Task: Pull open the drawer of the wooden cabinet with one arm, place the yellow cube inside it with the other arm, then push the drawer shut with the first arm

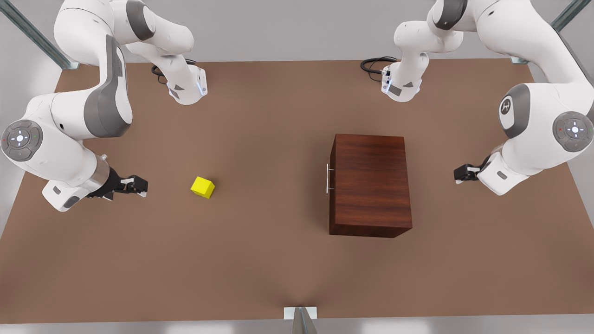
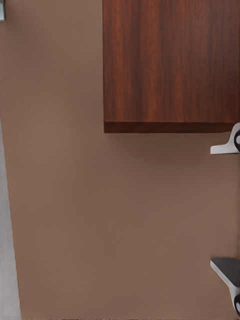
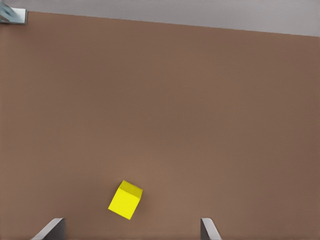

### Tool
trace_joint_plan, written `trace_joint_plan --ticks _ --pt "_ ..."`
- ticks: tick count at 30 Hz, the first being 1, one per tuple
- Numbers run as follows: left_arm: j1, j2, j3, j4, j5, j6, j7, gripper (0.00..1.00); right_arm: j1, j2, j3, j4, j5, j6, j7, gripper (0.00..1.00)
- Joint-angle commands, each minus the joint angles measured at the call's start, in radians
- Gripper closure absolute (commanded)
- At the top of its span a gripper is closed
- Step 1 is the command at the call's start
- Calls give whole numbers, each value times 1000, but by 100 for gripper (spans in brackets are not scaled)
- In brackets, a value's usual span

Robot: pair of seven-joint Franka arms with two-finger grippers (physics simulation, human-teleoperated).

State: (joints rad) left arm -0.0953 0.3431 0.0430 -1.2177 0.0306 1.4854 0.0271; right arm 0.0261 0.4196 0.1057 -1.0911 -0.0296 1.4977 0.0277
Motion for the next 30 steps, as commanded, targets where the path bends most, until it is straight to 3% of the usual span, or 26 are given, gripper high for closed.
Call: trace_joint_plan --ticks 1,3,7,11,20,22,23,27,30 --pt "-1 -1 0 0 14 16 34 0 0 -1 0 0 0 4 14 0" --pt "-93 23 2 0 37 13 -33 0 0 -2 -1 0 0 4 14 0" --pt "-394 99 2 0 72 22 -576 0 0 -1 0 0 0 4 14 0" --pt "-578 181 1 6 72 118 -998 0 0 -2 0 0 0 4 14 0" --pt "-730 309 2 32 141 205 -1219 5 -2 -1 -1 0 0 4 14 0" --pt "-731 323 2 32 143 226 -1207 23 -3 -1 -3 0 4 4 1 0" --pt "-731 329 2 30 143 231 -1202 28 -9 -1 -3 0 2 4 0 0" --pt "-730 341 2 24 181 228 -1133 33 -9 10 -1 0 -6 6 0 0" --pt "-727 355 3 18 181 220 -1090 33 0 73 -1 -1 -56 121 18 0"
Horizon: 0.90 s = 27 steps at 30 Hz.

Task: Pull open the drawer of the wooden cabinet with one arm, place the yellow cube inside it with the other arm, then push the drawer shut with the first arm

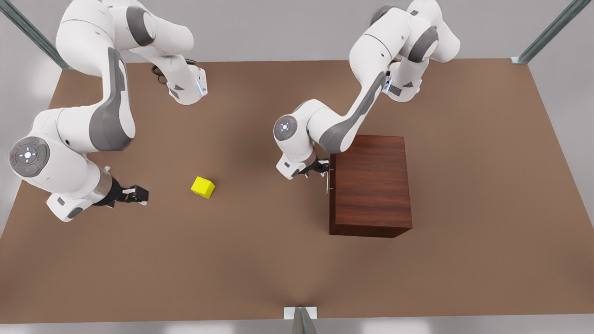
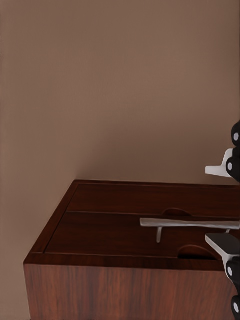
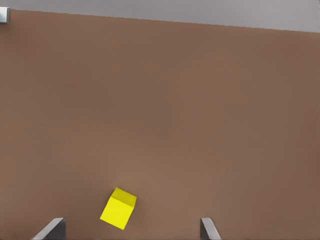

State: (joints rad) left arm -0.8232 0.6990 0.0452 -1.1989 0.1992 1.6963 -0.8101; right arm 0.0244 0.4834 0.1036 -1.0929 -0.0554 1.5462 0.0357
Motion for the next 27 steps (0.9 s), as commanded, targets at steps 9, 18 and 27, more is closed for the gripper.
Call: trace_joint_plan --ticks 9,18,27 --pt "13 16 2 -25 25 -23 -135 33 45 -252 42 -639 -43 331 361 2" --pt "22 42 2 -28 32 -14 -130 33 20 -229 56 -797 134 472 842 0" --pt "13 77 -2 -13 34 68 -143 33 12 -195 74 -1055 155 868 897 0"
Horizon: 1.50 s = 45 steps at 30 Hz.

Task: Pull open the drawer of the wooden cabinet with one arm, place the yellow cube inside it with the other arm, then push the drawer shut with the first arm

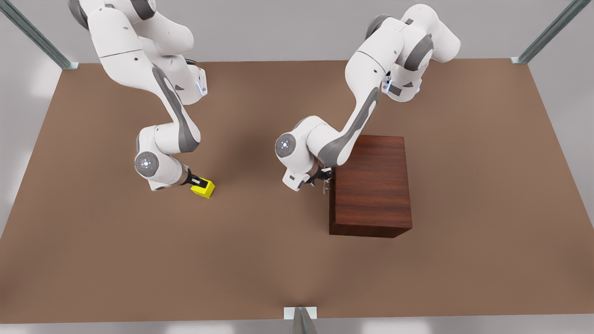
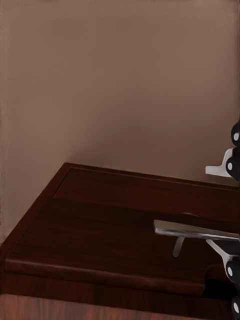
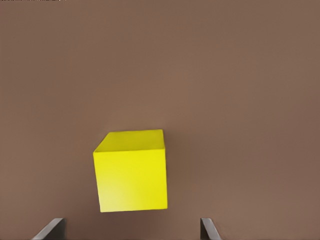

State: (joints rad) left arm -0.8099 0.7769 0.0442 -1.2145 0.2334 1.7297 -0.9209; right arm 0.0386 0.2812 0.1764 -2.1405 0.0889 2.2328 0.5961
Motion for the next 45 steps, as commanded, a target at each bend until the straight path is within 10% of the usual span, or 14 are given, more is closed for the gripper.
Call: trace_joint_plan --ticks 1,23,29,32,33,42,45 --pt "-2 -1 -1 9 -2 40 -32 33 4 15 2 -4 11 182 337 0" --pt "-21 41 -83 210 -65 84 -81 33 9 133 15 8 -133 145 194 0" --pt "336 -151 -83 274 -261 -226 296 32 -3 165 15 8 -149 217 153 0" --pt "563 -175 -80 273 -261 -315 580 32 -2 164 15 8 -149 215 153 44" --pt "635 -192 -72 273 -256 -320 596 0 -2 159 15 10 -149 215 153 46" --pt "767 -346 -47 265 -298 -409 817 0 6 16 195 223 -138 -91 272 47" --pt "749 -584 -43 -131 -278 -148 866 0 76 58 206 416 -141 -226 261 47"
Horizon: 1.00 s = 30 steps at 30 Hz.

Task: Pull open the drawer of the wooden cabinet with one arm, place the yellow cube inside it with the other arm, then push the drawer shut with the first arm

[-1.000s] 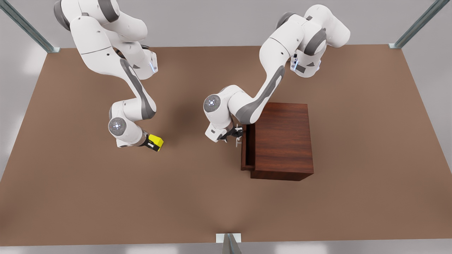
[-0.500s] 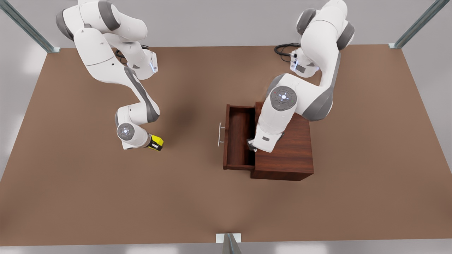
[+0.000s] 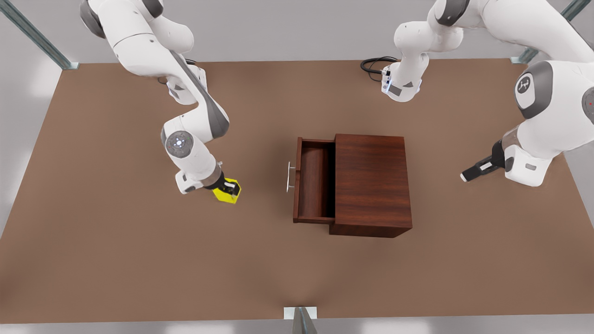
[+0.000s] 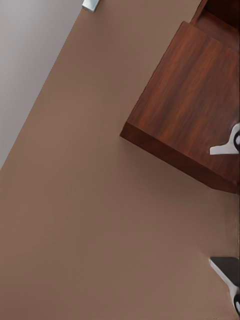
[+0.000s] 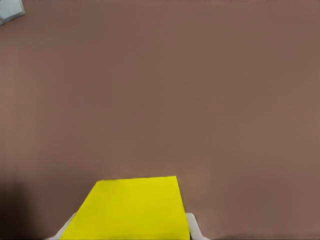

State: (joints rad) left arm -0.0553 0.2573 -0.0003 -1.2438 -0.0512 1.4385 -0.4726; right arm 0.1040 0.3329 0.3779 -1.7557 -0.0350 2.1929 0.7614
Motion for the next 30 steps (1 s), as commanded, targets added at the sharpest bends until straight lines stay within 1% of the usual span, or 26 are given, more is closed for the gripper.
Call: trace_joint_plan --ticks 1,5,8,12,13,19,23,26,30 --pt "0 -49 0 -88 7 131 434 0 43 18 9 111 -16 -252 104 47" --pt "2 -16 2 -63 56 112 439 0 138 51 10 206 -14 -283 111 47" --pt "3 3 2 -63 62 114 437 0 217 83 10 284 -14 -283 208 46" --pt "11 2 -1 -63 56 83 436 0 290 173 10 427 -16 -289 257 46" --pt "9 2 -1 -63 56 82 436 0 315 216 10 507 -20 -340 260 47" --pt "14 5 0 -63 42 71 430 0 388 334 3 679 -20 -340 269 47" --pt "14 13 0 -63 44 72 436 0 424 371 1 697 -20 -341 265 46" --pt "15 14 0 -65 44 72 440 0 422 371 1 686 -19 -343 257 43" --pt "15 20 0 -65 44 72 440 0 433 405 7 677 -23 -337 239 41"
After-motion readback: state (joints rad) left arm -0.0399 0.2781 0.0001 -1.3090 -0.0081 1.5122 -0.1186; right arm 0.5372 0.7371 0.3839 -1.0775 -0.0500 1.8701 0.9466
